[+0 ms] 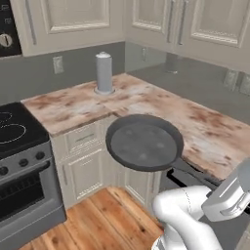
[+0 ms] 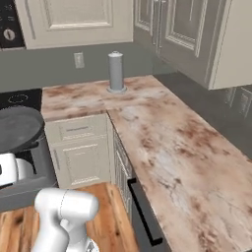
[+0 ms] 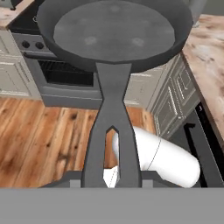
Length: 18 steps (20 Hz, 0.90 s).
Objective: Move the pot and pan from the stove into the sink.
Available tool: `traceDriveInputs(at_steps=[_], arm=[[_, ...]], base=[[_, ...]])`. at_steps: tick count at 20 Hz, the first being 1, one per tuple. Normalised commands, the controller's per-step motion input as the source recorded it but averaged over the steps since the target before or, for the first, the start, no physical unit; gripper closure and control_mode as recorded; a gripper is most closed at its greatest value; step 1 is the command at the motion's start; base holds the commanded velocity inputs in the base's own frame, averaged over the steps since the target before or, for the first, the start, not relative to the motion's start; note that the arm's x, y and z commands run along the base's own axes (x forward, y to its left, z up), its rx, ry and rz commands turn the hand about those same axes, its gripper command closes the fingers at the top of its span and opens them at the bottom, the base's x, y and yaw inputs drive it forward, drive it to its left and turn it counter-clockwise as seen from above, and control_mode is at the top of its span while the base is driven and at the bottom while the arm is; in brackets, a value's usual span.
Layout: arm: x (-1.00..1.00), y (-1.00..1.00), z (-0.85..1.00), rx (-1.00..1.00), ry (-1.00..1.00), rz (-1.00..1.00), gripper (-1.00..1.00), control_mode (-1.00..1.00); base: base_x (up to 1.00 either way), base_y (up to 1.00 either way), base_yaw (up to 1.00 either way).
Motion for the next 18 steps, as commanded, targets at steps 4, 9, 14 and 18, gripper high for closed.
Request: traceDriveInputs(at_steps=[4,9,14,18], arm=[[0.0,0.0,0.0,0.0,0.0,0.0,1.0,1.0],[0.0,0.0,0.0,0.0,0.0,0.0,1.0,1.0],[0.0,0.0,0.0,0.0,0.0,0.0,1.0,1.0],[0.0,0.0,0.0,0.0,0.0,0.0,1.0,1.0]], base=[[0.0,-0.42,-0.38],[-0.03,-0.43,-0.37],[-0.2,-0.42,-0.33],[-0.2,-0.38,-0.34]])
